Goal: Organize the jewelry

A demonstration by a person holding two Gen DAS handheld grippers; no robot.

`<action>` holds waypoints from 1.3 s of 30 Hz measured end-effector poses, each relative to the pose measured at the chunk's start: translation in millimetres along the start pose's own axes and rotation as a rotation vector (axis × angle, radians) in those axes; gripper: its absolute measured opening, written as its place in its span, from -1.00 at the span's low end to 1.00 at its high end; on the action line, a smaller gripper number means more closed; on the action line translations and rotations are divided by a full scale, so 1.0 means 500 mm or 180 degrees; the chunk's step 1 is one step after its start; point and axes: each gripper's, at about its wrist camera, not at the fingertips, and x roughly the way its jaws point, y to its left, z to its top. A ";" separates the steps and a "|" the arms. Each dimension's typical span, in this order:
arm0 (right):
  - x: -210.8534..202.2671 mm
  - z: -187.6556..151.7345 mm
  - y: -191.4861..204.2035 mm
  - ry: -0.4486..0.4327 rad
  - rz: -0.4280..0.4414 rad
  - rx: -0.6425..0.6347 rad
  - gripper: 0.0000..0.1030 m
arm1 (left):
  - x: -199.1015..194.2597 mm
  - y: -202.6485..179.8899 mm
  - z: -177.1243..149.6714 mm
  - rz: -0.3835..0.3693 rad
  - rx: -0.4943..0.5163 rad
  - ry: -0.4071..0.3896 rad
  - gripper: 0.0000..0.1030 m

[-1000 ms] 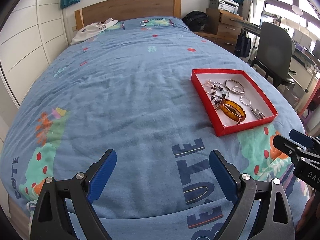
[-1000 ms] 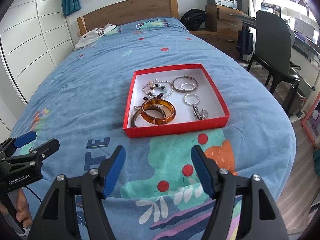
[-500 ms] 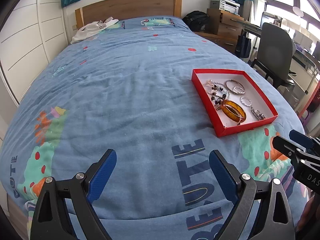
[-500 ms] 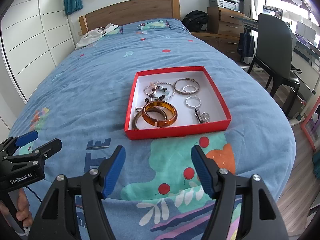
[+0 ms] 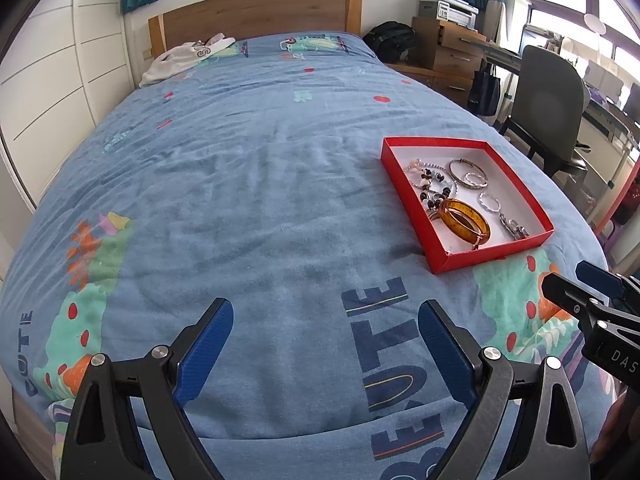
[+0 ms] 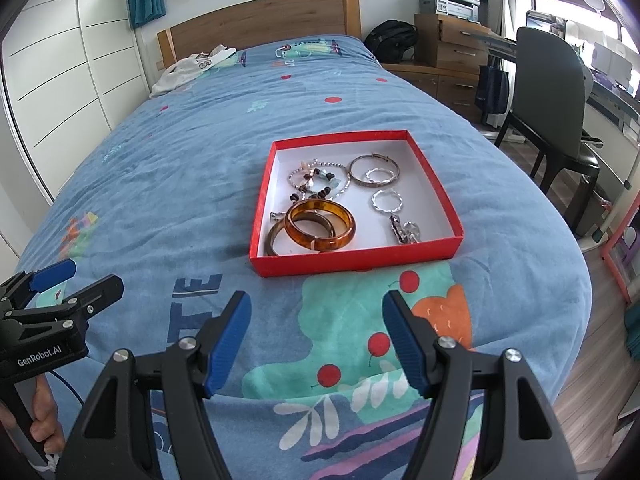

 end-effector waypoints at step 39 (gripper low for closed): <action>0.000 -0.006 -0.005 0.0001 0.0005 0.0002 0.30 | 0.011 -0.003 -0.007 -0.0064 0.0006 0.0042 0.81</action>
